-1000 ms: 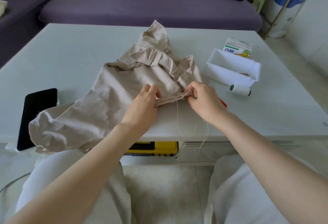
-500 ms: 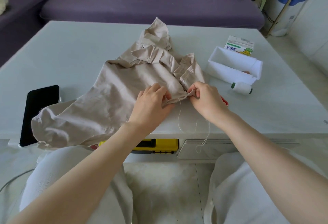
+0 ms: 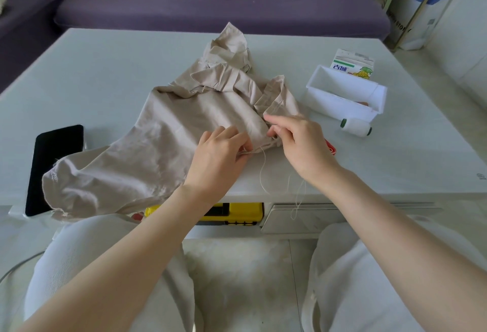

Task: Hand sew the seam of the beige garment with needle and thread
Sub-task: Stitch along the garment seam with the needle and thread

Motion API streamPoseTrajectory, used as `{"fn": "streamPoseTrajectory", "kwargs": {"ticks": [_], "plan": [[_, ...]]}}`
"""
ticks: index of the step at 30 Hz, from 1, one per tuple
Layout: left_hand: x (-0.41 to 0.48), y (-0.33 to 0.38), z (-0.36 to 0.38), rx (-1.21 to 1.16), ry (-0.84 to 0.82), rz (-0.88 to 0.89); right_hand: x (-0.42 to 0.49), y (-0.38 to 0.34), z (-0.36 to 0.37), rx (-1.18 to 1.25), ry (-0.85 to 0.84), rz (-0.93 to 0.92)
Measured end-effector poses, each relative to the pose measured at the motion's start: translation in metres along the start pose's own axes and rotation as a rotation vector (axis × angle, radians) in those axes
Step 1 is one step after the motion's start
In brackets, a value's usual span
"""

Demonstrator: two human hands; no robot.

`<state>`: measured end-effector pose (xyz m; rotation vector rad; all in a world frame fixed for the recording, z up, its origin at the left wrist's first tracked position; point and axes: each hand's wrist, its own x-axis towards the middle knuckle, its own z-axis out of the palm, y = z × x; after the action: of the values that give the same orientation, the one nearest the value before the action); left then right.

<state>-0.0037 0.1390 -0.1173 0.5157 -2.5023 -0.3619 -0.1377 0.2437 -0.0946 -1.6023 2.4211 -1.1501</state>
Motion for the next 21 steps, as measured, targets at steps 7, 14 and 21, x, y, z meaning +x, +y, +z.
{"fn": "streamPoseTrajectory", "kwargs": {"ticks": [7,14,21], "plan": [[-0.0017,-0.0010,-0.0020,0.041,0.026,0.029,-0.0046,-0.0037,-0.0008,0.068,-0.050,0.048],[-0.0020,-0.0001,-0.0015,0.054,0.044,0.042,-0.0055,-0.0039,-0.0033,-0.041,-0.079,0.002],[-0.0026,-0.0004,-0.0021,0.048,0.032,0.038,-0.0058,0.0004,-0.0035,-0.068,-0.105,-0.034]]}}
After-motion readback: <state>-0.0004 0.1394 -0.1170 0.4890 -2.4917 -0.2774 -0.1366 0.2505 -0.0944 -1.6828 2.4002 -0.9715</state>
